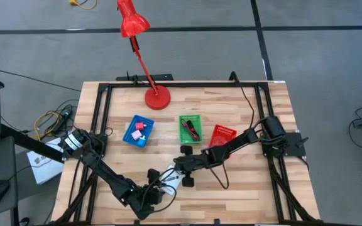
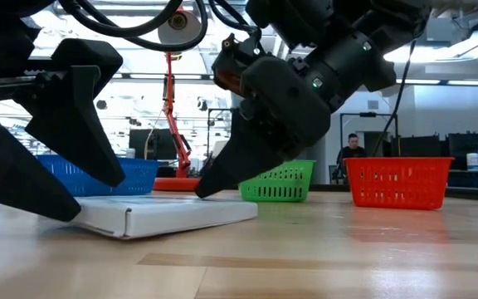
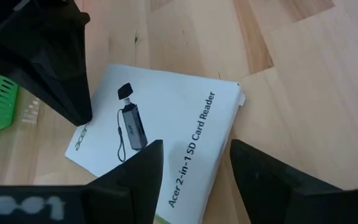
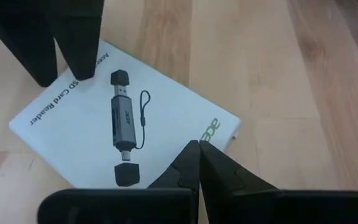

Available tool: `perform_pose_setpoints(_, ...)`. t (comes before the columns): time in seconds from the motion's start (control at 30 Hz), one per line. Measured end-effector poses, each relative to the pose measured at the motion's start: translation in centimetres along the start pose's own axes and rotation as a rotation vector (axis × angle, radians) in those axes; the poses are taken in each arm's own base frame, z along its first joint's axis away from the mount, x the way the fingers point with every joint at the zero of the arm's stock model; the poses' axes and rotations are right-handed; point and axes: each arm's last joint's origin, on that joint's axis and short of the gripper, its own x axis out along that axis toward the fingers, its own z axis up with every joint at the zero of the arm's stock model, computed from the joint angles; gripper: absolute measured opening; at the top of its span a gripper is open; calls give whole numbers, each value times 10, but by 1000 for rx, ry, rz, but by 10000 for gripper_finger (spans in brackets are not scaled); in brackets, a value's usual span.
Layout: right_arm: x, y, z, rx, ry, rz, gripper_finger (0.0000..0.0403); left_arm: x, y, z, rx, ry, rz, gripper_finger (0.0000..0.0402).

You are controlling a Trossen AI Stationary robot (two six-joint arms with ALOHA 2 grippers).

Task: Pick and place items into bin
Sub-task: Put the white card reader box into the red bin

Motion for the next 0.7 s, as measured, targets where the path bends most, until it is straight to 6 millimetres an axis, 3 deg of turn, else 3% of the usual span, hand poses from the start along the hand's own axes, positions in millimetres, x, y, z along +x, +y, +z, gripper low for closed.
perform_pose_setpoints(0.5,-2,-3,-6,41,80,-30,0,0,1,0,9,-11,36,179)
perform_pose_setpoints(0.7,-1,-11,-8,132,126,-9,0,0,1,3,46,-36,36,179)
